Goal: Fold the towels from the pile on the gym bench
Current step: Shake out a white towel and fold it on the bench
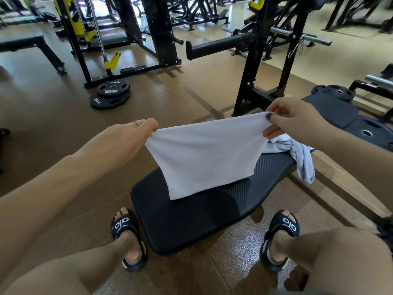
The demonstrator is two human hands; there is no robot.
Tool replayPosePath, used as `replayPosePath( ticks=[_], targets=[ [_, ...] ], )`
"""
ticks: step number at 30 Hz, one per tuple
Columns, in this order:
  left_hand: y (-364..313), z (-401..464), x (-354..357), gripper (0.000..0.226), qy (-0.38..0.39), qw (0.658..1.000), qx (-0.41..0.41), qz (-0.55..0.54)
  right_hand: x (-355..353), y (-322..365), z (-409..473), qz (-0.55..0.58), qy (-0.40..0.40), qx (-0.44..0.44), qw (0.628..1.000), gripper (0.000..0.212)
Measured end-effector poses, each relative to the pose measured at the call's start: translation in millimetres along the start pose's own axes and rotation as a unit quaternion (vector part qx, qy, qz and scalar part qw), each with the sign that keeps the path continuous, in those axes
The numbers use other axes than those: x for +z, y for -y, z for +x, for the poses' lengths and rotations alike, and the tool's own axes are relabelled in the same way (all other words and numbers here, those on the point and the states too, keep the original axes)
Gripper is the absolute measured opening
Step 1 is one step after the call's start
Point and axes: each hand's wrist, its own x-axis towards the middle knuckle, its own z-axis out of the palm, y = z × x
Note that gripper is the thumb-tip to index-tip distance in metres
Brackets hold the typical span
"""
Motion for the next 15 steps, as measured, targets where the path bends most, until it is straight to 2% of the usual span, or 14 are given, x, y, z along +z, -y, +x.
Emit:
replayPosePath(
  ticks=[2, 4, 6, 9, 12, 15],
  targets=[
    [4.5, -2.3, -0.8, 0.043, 0.0, 0.999, 0.015, 0.032, -3.4, 2.5, -2.3, 0.005, -0.015, -0.016, 1.0, 0.008],
    [5.5, -3.0, -0.3, 0.043, -0.009, 0.999, 0.011, 0.033, -4.2, 3.7, -4.4, 0.014, -0.042, -0.033, 0.998, 0.008],
    [7.5, -0.2, 3.7, 0.044, -0.017, 0.999, 0.001, 0.029, 0.9, 1.7, -6.2, -0.005, -0.026, -0.035, 0.999, 0.007],
    [8.2, 1.7, 6.6, 0.062, -0.042, 0.998, 0.017, 0.03, 6.5, -2.7, -5.9, 0.004, -0.022, -0.024, 0.999, 0.008],
    [13.1, 0.8, 7.1, 0.058, -0.1, 0.995, 0.014, 0.004, 3.1, -2.4, -7.2, 0.07, -0.03, -0.004, 0.997, 0.007],
    [10.5, -4.0, 14.7, 0.059, -0.065, 0.998, 0.018, 0.001, 6.6, -4.1, -12.1, 0.077, -0.004, 0.001, 0.997, 0.007]
  ],
)
